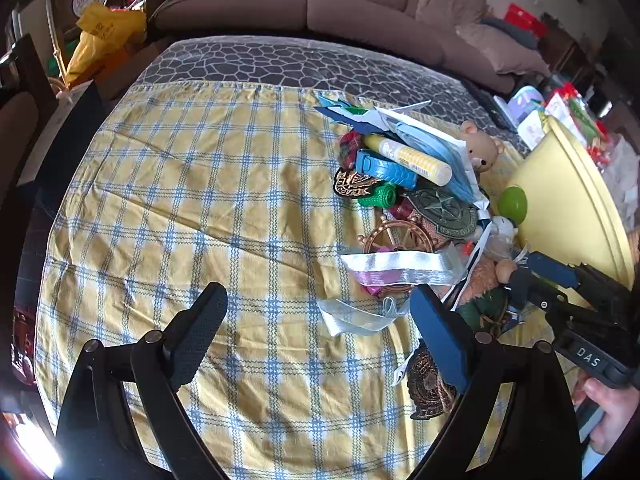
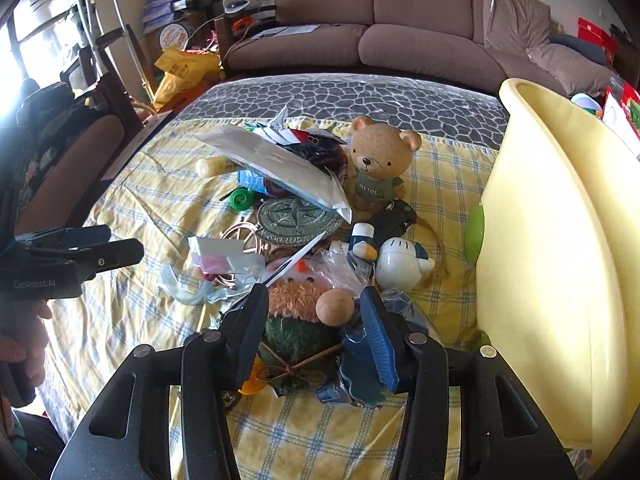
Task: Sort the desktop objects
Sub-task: 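Move both grippers toward the cluttered pile on the checked cloth, then grasp the green brush with the left gripper while the right grasps the brown wooden ball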
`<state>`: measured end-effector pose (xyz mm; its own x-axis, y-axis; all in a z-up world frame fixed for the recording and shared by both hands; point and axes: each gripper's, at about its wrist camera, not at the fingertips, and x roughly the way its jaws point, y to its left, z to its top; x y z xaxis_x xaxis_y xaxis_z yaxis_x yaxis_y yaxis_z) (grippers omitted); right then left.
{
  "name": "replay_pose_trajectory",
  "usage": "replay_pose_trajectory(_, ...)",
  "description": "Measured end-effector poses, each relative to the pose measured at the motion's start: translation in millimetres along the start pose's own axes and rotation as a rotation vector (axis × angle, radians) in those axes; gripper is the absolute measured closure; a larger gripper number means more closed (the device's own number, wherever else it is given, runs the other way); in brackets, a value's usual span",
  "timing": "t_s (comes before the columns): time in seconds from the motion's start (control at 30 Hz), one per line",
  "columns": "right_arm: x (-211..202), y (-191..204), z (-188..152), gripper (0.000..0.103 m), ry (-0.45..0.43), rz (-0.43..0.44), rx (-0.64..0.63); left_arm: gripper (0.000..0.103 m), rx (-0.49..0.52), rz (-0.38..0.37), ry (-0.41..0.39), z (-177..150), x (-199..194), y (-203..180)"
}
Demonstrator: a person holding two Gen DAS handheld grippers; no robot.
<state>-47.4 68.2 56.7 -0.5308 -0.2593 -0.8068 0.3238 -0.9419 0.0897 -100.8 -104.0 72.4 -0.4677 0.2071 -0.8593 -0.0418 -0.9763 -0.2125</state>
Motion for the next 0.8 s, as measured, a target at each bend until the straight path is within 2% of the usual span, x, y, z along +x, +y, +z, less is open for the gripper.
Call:
replay_pose_trajectory(0.07,4,0,-1,0.057,0.007,-0.016,-0.016,0.011,-0.001,-0.006,-0.004,1,-1,-1)
replay_pose_trajectory(0.2,14,0,-1,0.069,0.022,-0.022,-0.035,0.011,-0.014,-0.016,0.003,2,1,-1)
replay_pose_trajectory(0.37,21,3,-2,0.072,0.024,-0.043,-0.076,0.011,-0.022,-0.026,0.008,2,2,0)
replay_pose_trajectory(0.43,21,5,-2,0.082,0.021,-0.061,-0.097,0.011,-0.022,-0.026,0.008,2,2,0)
replay_pose_trajectory(0.67,5,4,3,0.083,-0.034,-0.044,-0.096,0.011,-0.04,-0.039,0.012,1,3,2)
replay_pose_trajectory(0.8,-16,-2,10,0.083,-0.105,0.053,-0.029,0.011,-0.036,-0.053,0.012,1,5,0)
